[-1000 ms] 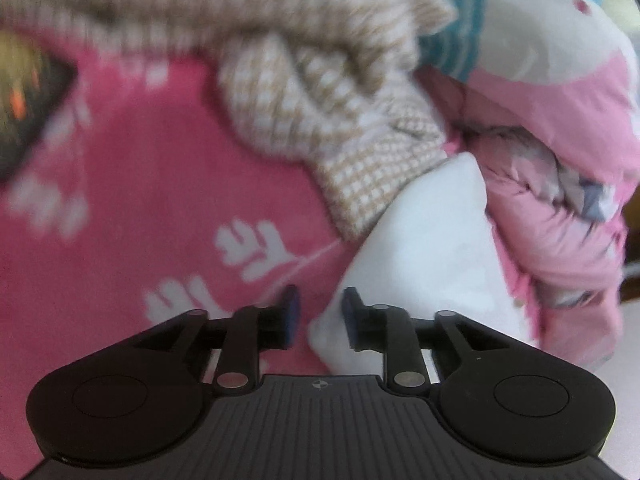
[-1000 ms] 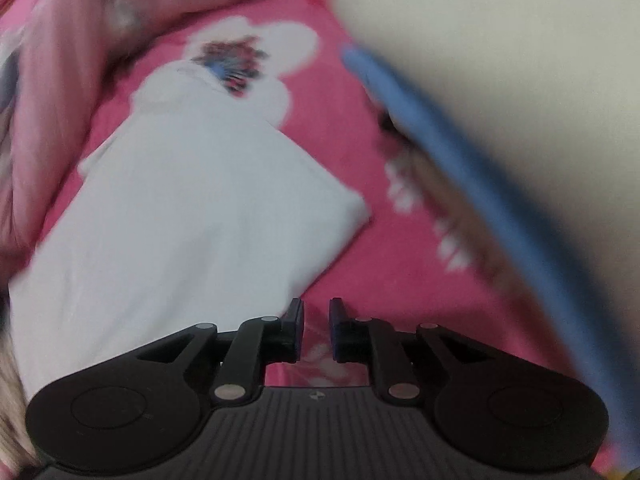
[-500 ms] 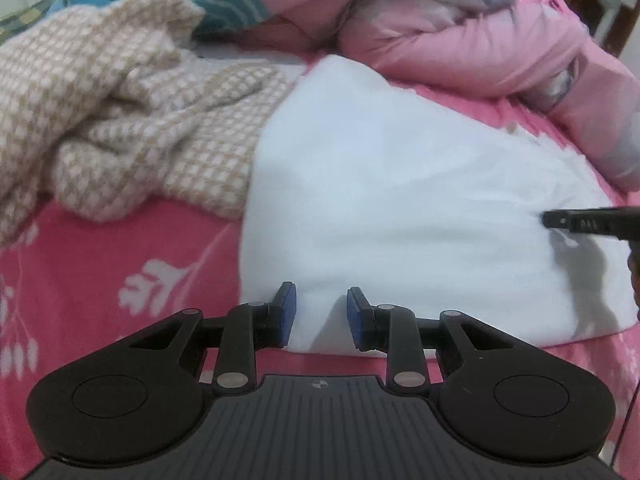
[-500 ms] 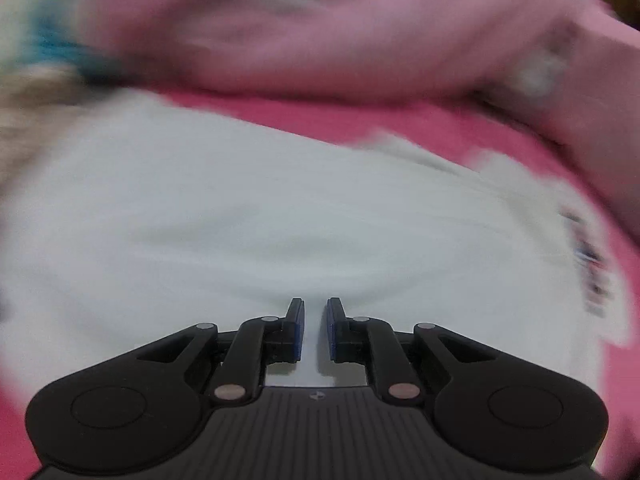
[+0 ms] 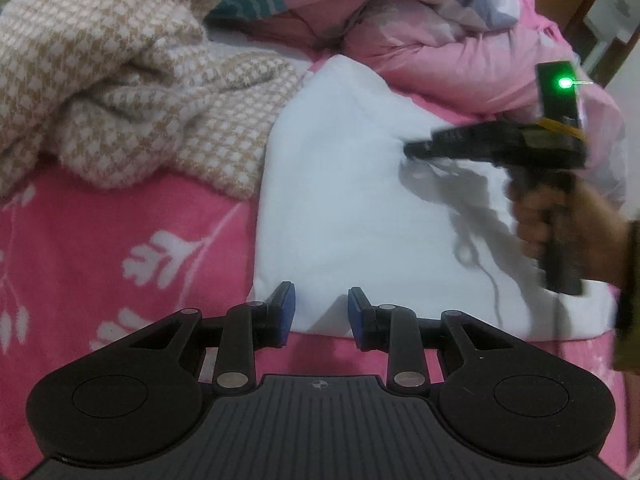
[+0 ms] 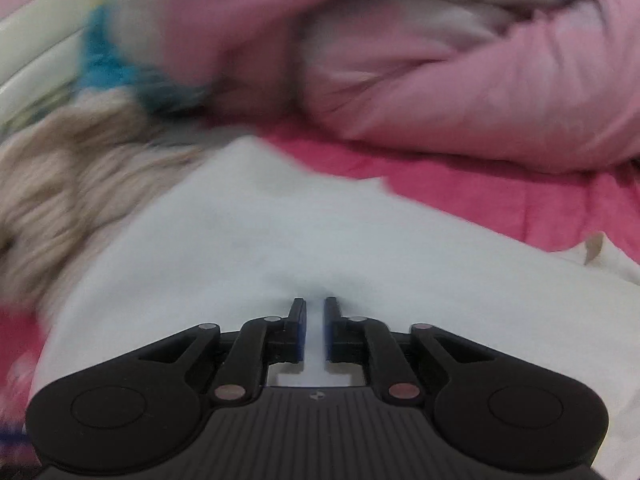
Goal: Fold clothes
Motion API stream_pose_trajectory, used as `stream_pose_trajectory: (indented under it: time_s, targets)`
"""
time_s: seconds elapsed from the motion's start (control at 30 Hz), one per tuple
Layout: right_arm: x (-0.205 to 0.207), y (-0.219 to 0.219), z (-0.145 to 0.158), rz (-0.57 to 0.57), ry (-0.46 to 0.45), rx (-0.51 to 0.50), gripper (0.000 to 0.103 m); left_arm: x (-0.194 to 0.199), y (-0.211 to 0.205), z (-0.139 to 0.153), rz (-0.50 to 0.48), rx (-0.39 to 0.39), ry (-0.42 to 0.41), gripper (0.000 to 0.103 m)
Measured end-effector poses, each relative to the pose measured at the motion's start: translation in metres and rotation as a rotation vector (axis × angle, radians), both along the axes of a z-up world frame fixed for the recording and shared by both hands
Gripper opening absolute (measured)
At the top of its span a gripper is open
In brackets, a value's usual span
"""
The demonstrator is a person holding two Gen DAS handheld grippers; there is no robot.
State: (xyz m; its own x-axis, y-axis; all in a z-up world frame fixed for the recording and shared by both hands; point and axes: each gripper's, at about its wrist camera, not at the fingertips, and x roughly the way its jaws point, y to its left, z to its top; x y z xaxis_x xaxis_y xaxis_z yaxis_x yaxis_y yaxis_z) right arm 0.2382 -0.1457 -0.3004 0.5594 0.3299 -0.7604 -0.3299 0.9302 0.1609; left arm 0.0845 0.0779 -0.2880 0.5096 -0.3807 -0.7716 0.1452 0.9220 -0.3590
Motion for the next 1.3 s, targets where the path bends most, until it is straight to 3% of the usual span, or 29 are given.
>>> stream_pose_trajectory:
  time_s: [0.03, 0.1, 0.17, 0.23, 0.3, 0.37, 0.47, 0.6, 0.67, 0.8, 0.9, 1.13, 1.3]
  targets:
    - [0.006, -0.002, 0.001, -0.050, -0.006, 0.027, 0.006, -0.001, 0.004, 0.001, 0.002, -0.021, 0.004, 0.029]
    - [-0.003, -0.002, 0.013, -0.140, -0.058, -0.029, 0.010, -0.003, 0.015, 0.005, 0.015, -0.076, 0.010, 0.029]
    - [-0.019, 0.000, 0.027, -0.151, -0.069, -0.073, 0.010, -0.005, 0.027, 0.011, 0.040, -0.123, 0.005, 0.029]
    - [-0.030, 0.002, 0.034, -0.114, -0.012, -0.024, 0.011, -0.007, 0.038, 0.018, 0.067, -0.160, -0.006, 0.033]
    - [-0.041, 0.004, 0.041, -0.077, 0.045, 0.025, 0.018, -0.004, 0.046, 0.019, 0.088, -0.172, -0.002, 0.043]
    - [-0.053, 0.006, 0.048, -0.040, 0.101, 0.073, 0.025, 0.005, 0.048, 0.008, 0.074, -0.180, 0.053, 0.049]
    - [-0.060, 0.021, 0.051, 0.002, 0.178, 0.134, 0.026, 0.023, 0.048, -0.011, 0.030, -0.218, 0.147, 0.050]
    - [-0.055, 0.045, 0.048, 0.031, 0.237, 0.152, 0.028, 0.039, 0.049, -0.022, -0.009, -0.318, 0.177, 0.050]
    - [-0.052, 0.053, 0.049, 0.041, 0.257, 0.152, 0.029, 0.041, 0.048, -0.024, -0.005, -0.319, 0.188, 0.045]
    - [-0.046, 0.080, 0.054, 0.100, 0.255, 0.106, 0.039, 0.044, 0.048, -0.029, 0.006, -0.313, 0.208, 0.015]
    - [-0.046, 0.104, 0.055, 0.168, 0.239, 0.018, 0.048, 0.037, 0.049, -0.016, -0.015, -0.320, 0.145, 0.009]
    - [-0.051, 0.135, 0.059, 0.266, 0.212, -0.159, 0.049, 0.020, 0.024, 0.024, -0.163, -0.309, -0.055, 0.007]
    - [-0.048, 0.160, 0.056, 0.355, 0.184, -0.327, 0.049, 0.017, 0.016, 0.030, -0.234, -0.304, -0.109, 0.007]
